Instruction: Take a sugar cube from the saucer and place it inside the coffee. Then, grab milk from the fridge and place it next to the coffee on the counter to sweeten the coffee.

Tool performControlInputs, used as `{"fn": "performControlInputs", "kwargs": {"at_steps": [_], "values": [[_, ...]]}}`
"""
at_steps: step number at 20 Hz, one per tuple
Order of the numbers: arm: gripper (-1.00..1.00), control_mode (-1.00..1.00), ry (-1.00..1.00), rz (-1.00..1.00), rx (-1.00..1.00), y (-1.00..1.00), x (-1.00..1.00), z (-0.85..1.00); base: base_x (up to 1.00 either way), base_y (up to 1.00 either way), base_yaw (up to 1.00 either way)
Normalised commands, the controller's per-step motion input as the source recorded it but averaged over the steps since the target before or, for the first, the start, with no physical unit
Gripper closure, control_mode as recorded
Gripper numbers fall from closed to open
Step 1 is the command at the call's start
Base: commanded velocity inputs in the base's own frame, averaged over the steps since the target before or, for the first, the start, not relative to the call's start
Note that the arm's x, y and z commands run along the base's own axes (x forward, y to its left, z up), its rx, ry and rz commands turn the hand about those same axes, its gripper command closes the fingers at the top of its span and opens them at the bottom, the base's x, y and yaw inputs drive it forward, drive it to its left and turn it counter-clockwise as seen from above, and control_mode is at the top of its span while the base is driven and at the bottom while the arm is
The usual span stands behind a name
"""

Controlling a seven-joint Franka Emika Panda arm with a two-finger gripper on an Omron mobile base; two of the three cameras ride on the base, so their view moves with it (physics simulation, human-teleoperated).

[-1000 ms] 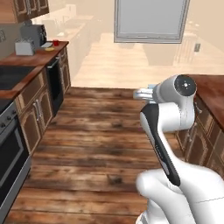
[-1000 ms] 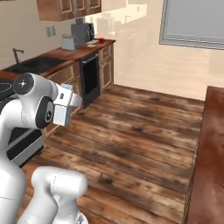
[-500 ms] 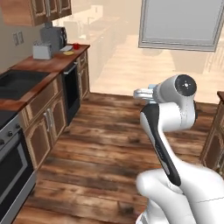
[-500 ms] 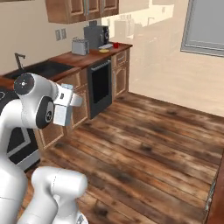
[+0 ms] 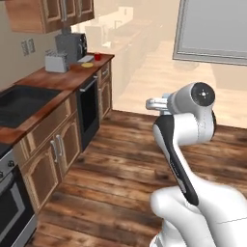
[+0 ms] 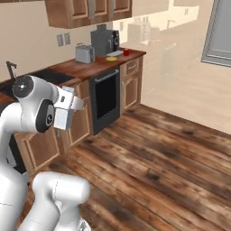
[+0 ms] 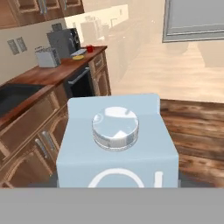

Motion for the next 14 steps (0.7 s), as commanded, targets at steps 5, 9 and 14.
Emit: {"fn": "performControlInputs", "kwargs": {"at_steps": [5, 9, 14], "values": [[1.00, 1.00, 0.00, 0.00, 0.00, 0.00, 0.00, 0.00, 1.00, -0.20, 0.15], [1.00, 1.00, 0.00, 0.00, 0.00, 0.00, 0.00, 0.00, 1.00, -0.25, 0.13], [1.00, 1.00, 0.00, 0.00, 0.00, 0.00, 0.00, 0.00, 1.00, -0.18, 0.13]]}}
